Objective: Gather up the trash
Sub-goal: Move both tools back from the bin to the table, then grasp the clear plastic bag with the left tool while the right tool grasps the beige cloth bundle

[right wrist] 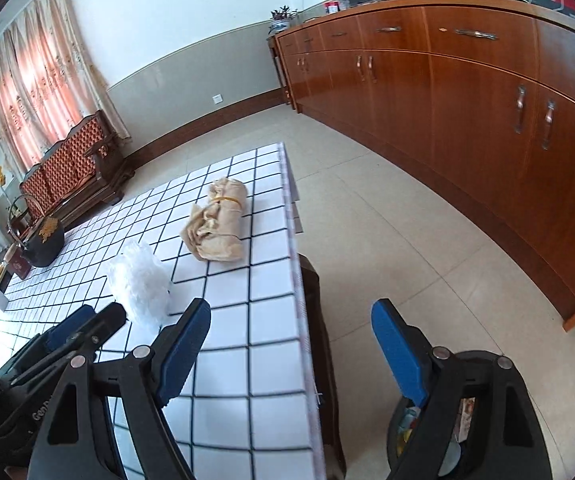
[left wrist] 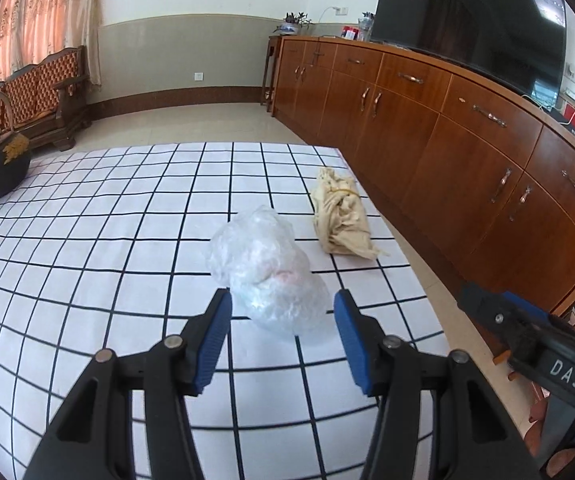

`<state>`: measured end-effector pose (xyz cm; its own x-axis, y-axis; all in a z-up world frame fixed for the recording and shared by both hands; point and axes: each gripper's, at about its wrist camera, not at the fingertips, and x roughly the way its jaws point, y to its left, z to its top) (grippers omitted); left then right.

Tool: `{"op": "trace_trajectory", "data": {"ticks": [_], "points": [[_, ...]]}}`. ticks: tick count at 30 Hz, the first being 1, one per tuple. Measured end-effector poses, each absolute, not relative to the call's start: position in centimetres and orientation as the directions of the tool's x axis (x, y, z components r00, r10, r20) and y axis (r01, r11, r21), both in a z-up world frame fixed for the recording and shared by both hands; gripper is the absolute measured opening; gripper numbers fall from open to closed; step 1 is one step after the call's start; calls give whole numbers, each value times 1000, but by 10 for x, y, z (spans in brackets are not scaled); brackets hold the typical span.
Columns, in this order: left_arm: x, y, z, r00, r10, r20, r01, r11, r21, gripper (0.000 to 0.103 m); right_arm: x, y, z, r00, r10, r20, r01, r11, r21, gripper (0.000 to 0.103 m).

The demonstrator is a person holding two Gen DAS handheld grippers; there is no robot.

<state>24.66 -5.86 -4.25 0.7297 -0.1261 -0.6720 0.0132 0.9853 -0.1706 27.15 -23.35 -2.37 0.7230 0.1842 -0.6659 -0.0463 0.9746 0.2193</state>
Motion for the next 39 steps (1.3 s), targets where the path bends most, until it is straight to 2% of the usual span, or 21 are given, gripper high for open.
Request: {"op": "trace_trajectory", "data": {"ticks": [8, 15, 16, 17, 22, 37, 39], "points": [[268, -52, -58, 701, -143, -698, 0, 980, -201, 55, 298, -218, -29, 711, 200, -675, -59, 972, 226, 84], [284, -42, -63, 680, -166, -714, -17, 970, -242, 61, 331, -203, -33, 691, 232, -685, -79, 966, 247, 84], [286, -40, -64, 679, -177, -712, -19, 966, -259, 58, 336, -201, -34, 687, 236, -687, -82, 965, 249, 84], [288, -37, -64, 680, -184, -710, -26, 961, -275, 49, 341, -198, -35, 684, 239, -690, -85, 965, 250, 84], [292, -26, -65, 684, -204, -700, -26, 953, -302, 44, 368, -185, -40, 669, 259, -697, -101, 960, 261, 84], [294, -12, -64, 693, -207, -691, -23, 951, -308, 42, 414, -145, -60, 617, 263, -742, -113, 962, 247, 84], [293, -11, -63, 696, -206, -688, -23, 951, -308, 42, 414, -141, -61, 619, 252, -744, -119, 966, 228, 67]]}}
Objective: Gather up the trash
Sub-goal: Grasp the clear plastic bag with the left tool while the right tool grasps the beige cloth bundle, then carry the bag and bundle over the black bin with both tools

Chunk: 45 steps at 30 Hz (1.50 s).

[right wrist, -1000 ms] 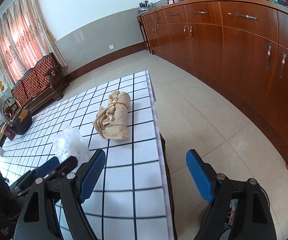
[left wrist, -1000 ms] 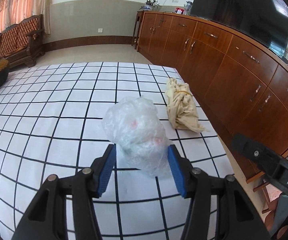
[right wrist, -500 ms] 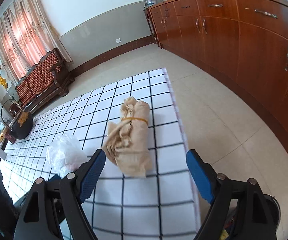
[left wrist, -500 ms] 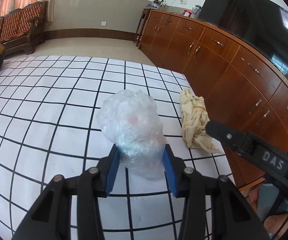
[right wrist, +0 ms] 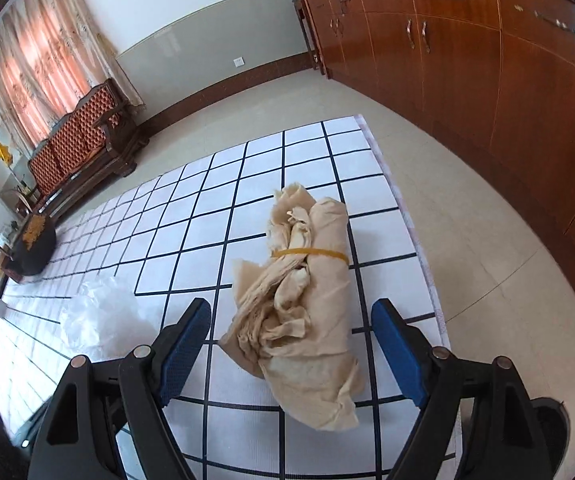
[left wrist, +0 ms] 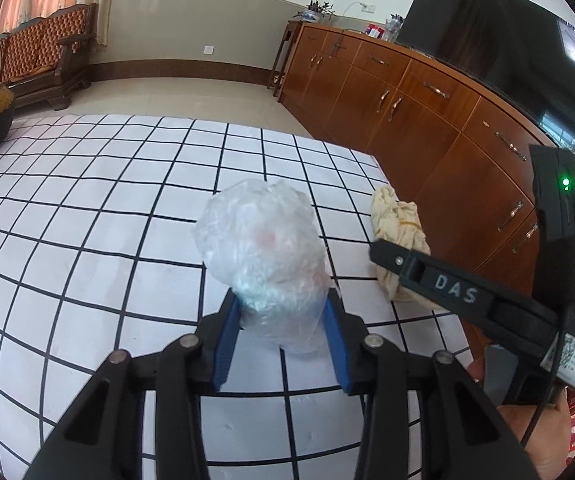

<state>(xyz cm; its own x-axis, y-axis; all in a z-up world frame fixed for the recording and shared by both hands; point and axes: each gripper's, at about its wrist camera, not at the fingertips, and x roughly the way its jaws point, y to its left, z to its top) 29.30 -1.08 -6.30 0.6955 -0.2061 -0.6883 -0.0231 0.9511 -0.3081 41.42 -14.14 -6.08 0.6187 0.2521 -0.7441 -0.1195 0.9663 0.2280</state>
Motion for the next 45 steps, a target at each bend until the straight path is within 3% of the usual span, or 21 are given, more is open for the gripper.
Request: {"op": "trace_trajectory", "data": {"ticks": [1, 7, 23, 34, 45], "points": [[292, -10, -62, 698, -205, -686, -22, 952, -307, 42, 414, -142, -61, 619, 243, -747, -119, 969, 216, 48], [282, -11, -57, 709, -196, -677, -12, 957, -290, 41, 398, -148, -57, 632, 255, -732, -145, 966, 212, 33], [211, -60, -35, 703, -284, -652, 118, 950, -288, 41, 260, -218, -29, 684, 274, -676, -158, 961, 229, 31], [166, -134, -27, 644, -394, -656, 272, 919, -285, 41, 162, -303, -28, 724, 183, -665, -37, 973, 228, 31], [144, -219, -36, 541, -492, -682, 419, 861, -289, 41, 114, -390, -64, 683, 77, -726, 140, 962, 234, 31]]}}
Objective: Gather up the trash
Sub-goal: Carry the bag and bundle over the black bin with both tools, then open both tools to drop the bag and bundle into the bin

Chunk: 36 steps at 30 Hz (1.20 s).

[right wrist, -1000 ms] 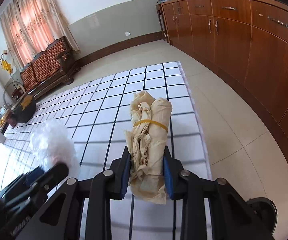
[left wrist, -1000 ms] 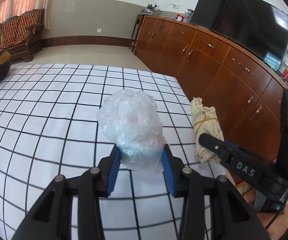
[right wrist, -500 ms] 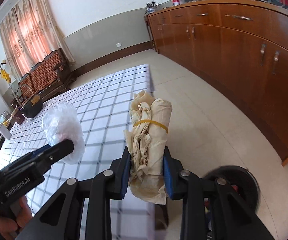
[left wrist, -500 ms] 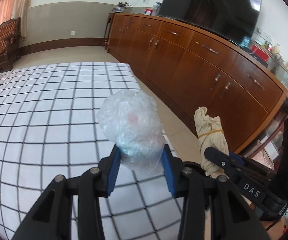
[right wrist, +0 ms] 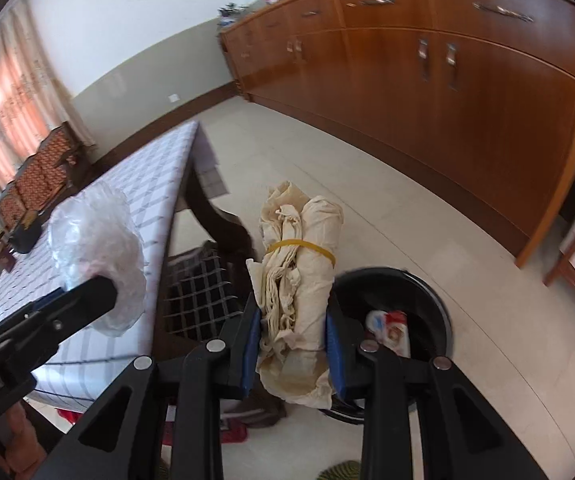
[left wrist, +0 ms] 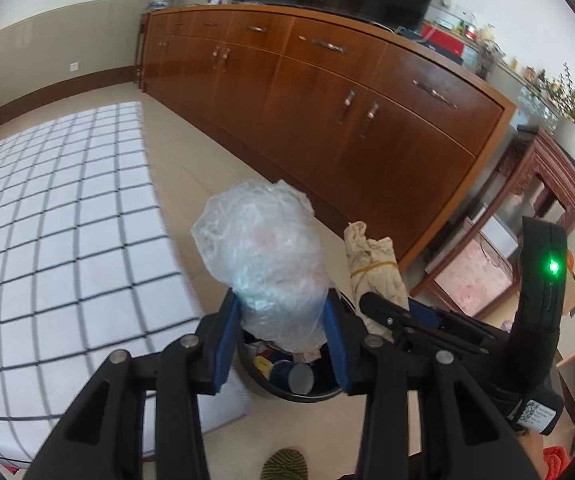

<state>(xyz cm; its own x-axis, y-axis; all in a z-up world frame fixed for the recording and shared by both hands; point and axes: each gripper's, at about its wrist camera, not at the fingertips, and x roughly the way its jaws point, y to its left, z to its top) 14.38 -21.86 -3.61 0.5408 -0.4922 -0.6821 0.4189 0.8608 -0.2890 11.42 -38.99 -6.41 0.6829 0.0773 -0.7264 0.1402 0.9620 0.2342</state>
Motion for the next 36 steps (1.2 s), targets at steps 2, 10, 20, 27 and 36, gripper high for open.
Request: {"op": "trace_trajectory", "data": {"ticks": [2, 10, 20, 27, 36], "points": [[144, -233, -42, 520, -501, -692, 435, 852, -290, 41, 107, -405, -70, 674, 55, -737, 173, 958, 230, 31], [141, -274, -67, 458, -489, -743, 458, 845, -274, 41, 96, -448, -99, 601, 23, -799, 267, 936, 229, 31], [154, -304, -107, 415, -407, -814, 446, 871, -207, 42, 130, -468, -132, 480, 48, -876, 306, 927, 219, 31], [165, -315, -128, 403, -342, -849, 434, 888, -152, 45, 167, -473, -157, 412, 64, -909, 264, 946, 186, 34], [181, -316, -136, 393, -332, -857, 414, 896, -158, 65, 175, -489, -170, 383, 27, -923, 337, 926, 167, 52]]}}
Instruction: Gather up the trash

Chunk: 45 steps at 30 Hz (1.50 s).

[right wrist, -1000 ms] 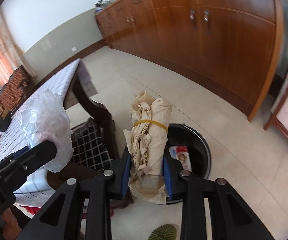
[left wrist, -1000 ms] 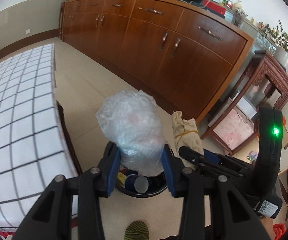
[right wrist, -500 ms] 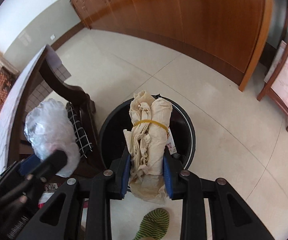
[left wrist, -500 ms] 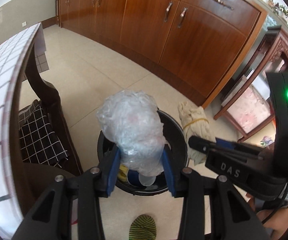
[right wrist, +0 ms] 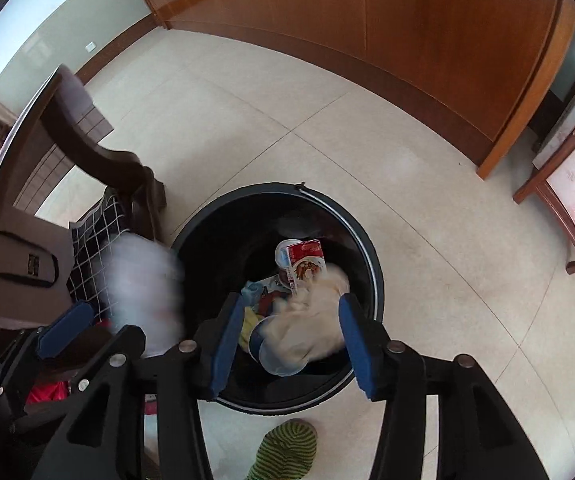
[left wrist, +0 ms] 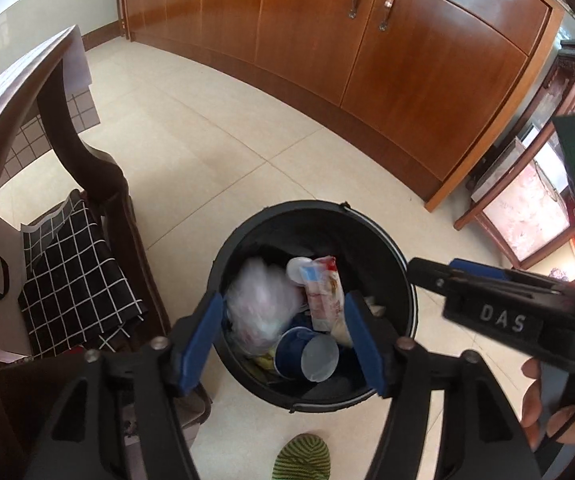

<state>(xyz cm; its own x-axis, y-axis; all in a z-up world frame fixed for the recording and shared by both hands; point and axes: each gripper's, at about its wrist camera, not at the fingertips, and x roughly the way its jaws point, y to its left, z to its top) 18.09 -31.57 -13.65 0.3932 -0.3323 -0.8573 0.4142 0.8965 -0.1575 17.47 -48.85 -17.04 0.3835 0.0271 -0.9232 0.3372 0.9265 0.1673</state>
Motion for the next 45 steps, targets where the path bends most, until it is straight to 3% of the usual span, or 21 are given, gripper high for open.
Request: {"op": "trace_trajectory", "data": {"ticks": [9, 18, 25, 32, 38, 45], "points": [[170, -307, -110, 422, -388, -820, 436, 879, -191, 65, 165, -492, -148, 451, -24, -892, 399, 899, 178, 52], [106, -263, -19, 582, -439, -685, 423, 882, -206, 65, 107, -479, -101, 558, -18, -830, 415, 872, 260, 53], [47, -186, 28, 734, -323, -598, 305, 943, -135, 74, 52, -401, -44, 648, 54, -760, 219, 942, 254, 74], [4, -111, 47, 807, -158, -570, 114, 987, -113, 77, 1, -321, 2, 725, 125, -677, 41, 974, 224, 78], [-21, -81, 53, 821, -82, -565, 38, 995, -90, 78, -37, -280, 32, 796, 38, -605, 66, 987, 148, 80], [-43, -67, 53, 826, -89, -557, 20, 991, -129, 82, -60, -255, 51, 824, -11, -567, 67, 995, 78, 81]]}}
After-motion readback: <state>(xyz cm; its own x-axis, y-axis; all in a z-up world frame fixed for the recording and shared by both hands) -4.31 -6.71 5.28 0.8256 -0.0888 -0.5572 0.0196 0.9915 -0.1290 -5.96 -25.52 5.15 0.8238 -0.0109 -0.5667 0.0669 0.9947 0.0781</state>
